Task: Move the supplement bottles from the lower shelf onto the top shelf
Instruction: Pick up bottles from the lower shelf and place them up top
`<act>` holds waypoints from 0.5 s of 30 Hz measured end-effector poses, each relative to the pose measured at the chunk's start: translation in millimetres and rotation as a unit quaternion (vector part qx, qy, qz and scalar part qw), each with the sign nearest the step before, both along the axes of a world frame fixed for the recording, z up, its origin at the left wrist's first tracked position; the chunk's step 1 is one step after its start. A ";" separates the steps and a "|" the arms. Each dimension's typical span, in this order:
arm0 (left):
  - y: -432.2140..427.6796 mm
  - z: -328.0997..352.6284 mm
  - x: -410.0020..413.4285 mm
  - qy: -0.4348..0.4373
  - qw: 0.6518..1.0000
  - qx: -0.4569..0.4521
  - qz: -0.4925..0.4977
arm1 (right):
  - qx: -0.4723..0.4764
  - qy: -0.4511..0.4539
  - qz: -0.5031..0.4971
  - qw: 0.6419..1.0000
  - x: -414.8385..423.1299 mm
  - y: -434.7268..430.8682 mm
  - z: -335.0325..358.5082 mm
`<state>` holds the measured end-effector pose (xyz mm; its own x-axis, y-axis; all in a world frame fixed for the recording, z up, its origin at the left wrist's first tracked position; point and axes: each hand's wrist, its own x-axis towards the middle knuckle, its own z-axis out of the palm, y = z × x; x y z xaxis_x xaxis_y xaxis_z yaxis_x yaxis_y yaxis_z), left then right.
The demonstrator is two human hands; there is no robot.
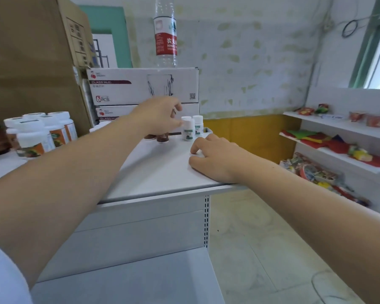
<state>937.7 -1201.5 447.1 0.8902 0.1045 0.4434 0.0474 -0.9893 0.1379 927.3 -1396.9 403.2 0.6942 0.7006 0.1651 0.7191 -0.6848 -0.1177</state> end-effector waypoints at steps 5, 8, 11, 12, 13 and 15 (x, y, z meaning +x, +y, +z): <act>23.5 16.6 -81.2 0.104 0.990 0.093 0.022 | -0.061 -0.054 -0.009 0.997 -18.8 3.4 13.2; 51.6 15.1 -150.4 0.128 0.984 0.114 0.047 | -0.071 -0.093 -0.012 0.993 -44.0 18.9 24.7; 89.7 12.3 -233.0 0.123 0.979 0.124 0.101 | -0.035 -0.087 0.018 0.995 -89.4 49.2 34.4; 103.2 10.3 -263.6 0.119 0.978 0.124 0.120 | -0.025 -0.095 0.031 0.995 -107.8 61.5 36.1; 117.2 7.3 -295.6 0.114 0.976 0.123 0.140 | -0.016 -0.106 0.045 0.993 -128.6 74.7 36.7; 143.2 -1.3 -361.0 0.101 0.972 0.121 0.177 | 0.008 -0.119 0.071 0.990 -174.3 102.0 34.4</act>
<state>576.7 -1058.4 445.8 0.8890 0.3346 0.3126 0.3924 -0.9085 -0.1436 753.0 -1294.9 437.5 0.5288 0.7846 0.3237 0.8172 -0.5737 0.0557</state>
